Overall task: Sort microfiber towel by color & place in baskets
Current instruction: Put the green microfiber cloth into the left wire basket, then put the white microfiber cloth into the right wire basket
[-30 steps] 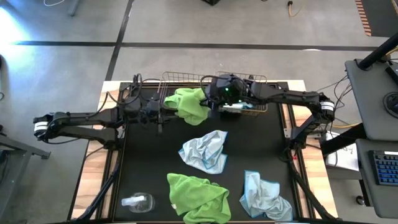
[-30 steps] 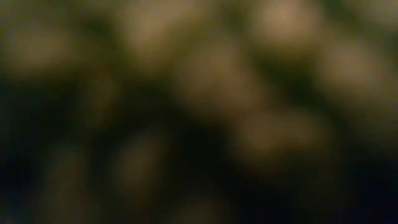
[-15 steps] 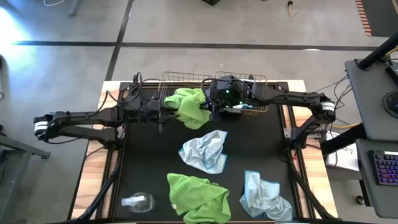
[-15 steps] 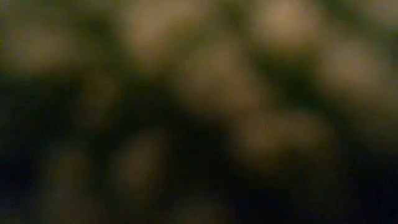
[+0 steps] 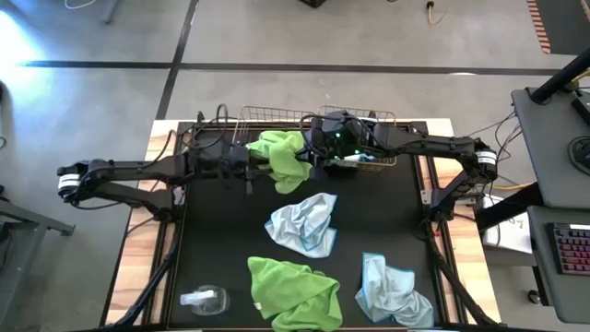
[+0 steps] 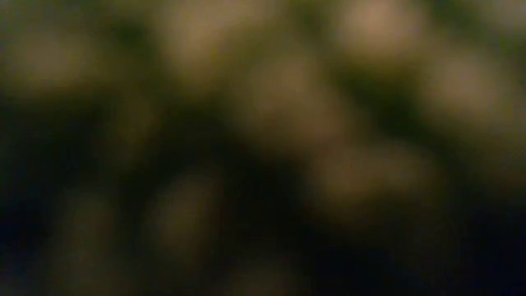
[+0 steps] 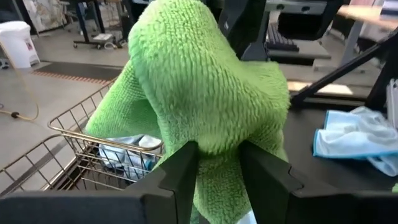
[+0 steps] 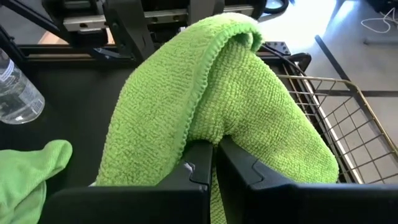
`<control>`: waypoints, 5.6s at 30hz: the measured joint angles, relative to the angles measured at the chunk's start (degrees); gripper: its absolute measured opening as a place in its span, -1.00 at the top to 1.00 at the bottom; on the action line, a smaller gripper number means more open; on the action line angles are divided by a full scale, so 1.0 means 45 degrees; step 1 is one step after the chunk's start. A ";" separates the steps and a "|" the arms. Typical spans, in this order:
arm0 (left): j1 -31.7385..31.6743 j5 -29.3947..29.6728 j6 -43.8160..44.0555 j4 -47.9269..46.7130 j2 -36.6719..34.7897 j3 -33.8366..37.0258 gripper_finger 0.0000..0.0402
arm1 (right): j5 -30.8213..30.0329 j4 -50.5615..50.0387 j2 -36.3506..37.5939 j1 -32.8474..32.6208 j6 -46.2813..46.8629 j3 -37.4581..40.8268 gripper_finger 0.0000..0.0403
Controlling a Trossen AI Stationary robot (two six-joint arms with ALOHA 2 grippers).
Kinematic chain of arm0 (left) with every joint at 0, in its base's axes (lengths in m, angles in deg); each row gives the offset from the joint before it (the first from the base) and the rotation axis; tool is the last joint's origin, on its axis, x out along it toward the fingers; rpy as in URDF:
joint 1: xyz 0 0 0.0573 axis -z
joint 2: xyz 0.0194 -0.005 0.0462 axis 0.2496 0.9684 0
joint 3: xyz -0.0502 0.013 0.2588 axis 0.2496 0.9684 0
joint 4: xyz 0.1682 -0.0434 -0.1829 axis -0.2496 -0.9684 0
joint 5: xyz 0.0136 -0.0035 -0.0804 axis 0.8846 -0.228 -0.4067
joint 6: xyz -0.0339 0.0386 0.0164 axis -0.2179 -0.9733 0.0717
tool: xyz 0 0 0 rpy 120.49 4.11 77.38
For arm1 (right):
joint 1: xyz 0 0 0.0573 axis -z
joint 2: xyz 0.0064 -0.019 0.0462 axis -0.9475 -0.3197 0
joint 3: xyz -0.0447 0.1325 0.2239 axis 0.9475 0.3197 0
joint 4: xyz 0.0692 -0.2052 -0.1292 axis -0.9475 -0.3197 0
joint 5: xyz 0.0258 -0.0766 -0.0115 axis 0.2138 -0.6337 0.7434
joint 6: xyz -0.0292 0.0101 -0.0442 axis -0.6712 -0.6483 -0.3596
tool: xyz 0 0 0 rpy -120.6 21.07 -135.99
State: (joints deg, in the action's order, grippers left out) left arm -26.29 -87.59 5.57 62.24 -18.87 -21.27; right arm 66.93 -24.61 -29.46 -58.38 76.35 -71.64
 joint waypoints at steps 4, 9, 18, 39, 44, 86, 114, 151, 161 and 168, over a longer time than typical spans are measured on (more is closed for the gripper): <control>0.0000 0.0010 -0.0091 -0.1104 0.0604 -0.0778 0.66 | 0.0000 -0.0101 0.0000 0.0000 0.0000 0.0000 0.96; 0.0004 0.0010 -0.0133 -0.1938 0.0992 -0.1483 0.97 | 0.0000 -0.0165 -0.0005 0.0000 0.0000 0.0000 0.96; 0.0000 0.0010 -0.0314 -0.2504 0.1096 -0.1891 0.99 | -0.0008 -0.0335 -0.0010 0.0005 -0.0374 0.0005 0.96; 0.0000 0.0005 -0.0312 -0.2610 0.1125 -0.1886 1.00 | -0.0158 -0.0493 -0.0010 0.0038 -0.0429 0.0005 0.06; 0.0000 0.0005 -0.0331 -0.2689 0.1122 -0.1881 1.00 | -0.1866 -0.0840 -0.0010 0.0034 -0.0437 0.0005 -0.06; -0.4121 0.1943 -0.2435 -0.3696 0.2475 -0.6228 1.00 | -0.6771 -0.1821 0.0175 0.0039 -0.0398 0.0005 -0.07; -0.4357 0.0913 -0.2516 -0.7377 0.5009 -0.7676 0.88 | -0.6756 -0.2679 0.0175 0.0039 -0.0577 0.0073 -0.07; -0.0725 -0.2033 -0.0426 -1.1087 0.3971 -0.7655 0.43 | -0.1672 -0.5576 0.0175 -0.0297 0.1351 0.0436 -0.07; 0.1337 -0.1189 0.0455 -1.1028 0.3971 -0.7647 0.43 | -0.1660 -0.6071 0.0029 -0.1114 0.2675 0.1352 -0.07; 0.2239 -0.0301 0.0950 -1.1067 0.3976 -0.7647 0.43 | -0.1661 -0.5202 0.0029 -0.1694 0.3100 0.2381 -0.07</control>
State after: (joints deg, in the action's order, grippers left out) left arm -16.21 -88.94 9.85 12.44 -0.97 -55.68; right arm 59.46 -48.02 -29.33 -66.01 90.30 -60.92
